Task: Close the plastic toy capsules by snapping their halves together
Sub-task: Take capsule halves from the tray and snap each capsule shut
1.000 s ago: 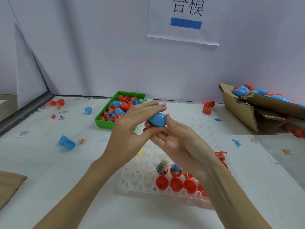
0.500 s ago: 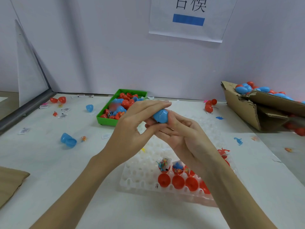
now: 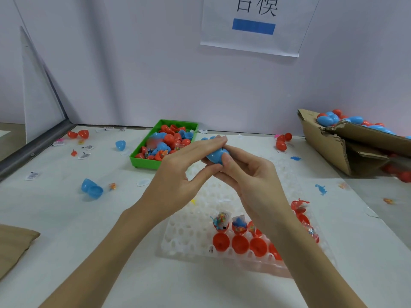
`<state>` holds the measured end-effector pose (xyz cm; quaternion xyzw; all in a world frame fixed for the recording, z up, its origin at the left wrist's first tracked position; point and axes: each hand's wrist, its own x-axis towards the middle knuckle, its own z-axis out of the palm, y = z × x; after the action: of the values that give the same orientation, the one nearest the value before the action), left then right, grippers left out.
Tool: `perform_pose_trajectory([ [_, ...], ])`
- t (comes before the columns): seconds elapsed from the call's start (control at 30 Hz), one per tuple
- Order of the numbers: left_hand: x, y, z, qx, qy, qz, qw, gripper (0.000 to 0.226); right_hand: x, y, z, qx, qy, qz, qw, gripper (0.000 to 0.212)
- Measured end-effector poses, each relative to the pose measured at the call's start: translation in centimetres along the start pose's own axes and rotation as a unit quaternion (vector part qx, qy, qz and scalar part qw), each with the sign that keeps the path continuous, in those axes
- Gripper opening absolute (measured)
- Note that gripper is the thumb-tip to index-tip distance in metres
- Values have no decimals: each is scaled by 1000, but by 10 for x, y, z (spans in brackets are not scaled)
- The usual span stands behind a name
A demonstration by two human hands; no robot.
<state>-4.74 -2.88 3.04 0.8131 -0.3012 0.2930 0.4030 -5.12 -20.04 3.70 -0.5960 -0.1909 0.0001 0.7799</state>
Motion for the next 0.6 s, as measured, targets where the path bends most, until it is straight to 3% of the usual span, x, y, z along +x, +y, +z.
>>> perform_pose_trajectory([
  [0.17, 1, 2, 0, -19, 4, -1, 1000, 46, 0, -1, 0, -60, -50, -16, 997, 31],
  [0.6, 1, -4, -5, -80, -44, -32, 995, 47, 1, -2, -2, -187, -67, -82, 977, 31],
])
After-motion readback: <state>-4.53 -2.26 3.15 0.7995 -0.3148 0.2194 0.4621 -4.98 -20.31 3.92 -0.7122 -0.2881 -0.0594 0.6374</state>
